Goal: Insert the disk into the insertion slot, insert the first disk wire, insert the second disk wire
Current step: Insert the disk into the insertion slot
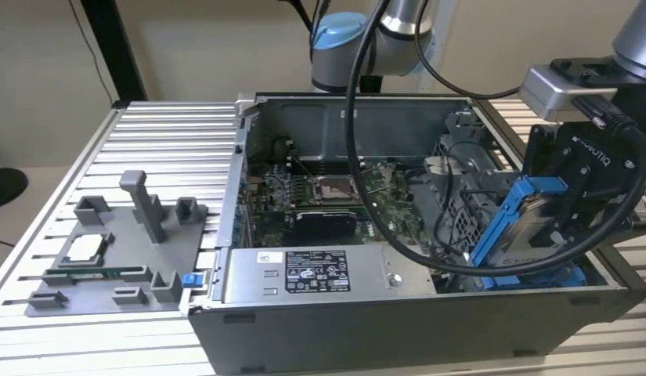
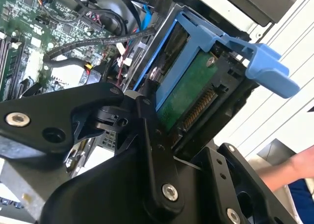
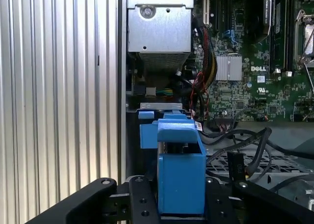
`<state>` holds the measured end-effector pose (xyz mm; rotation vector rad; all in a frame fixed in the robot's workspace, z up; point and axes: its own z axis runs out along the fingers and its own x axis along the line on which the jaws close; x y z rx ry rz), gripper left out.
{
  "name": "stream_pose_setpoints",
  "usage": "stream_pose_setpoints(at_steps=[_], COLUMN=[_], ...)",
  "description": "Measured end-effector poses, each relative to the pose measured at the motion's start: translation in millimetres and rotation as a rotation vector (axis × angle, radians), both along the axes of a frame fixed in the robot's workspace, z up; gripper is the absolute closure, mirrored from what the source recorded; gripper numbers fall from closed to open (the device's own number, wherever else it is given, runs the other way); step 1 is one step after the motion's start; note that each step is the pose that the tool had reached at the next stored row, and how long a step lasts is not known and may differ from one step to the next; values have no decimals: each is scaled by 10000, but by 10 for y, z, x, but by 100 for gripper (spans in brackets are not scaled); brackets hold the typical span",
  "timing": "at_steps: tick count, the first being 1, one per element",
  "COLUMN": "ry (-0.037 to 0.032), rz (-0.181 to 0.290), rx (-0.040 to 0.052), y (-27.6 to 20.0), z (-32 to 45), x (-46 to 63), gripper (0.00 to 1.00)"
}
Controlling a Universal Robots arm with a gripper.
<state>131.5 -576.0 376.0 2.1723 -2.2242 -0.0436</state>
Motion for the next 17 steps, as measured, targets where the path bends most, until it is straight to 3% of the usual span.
stream_pose_setpoints(at_steps=[4, 10, 15, 16, 17], ry=[0, 1, 11, 13, 10], rz=[1, 0, 0, 0, 0], rx=[1, 3, 1, -1, 0], y=[1, 3, 3, 3, 3], z=[-6, -104, -109, -108, -109], x=[0, 0, 0, 0, 0], gripper=[100, 100, 100, 0, 0])
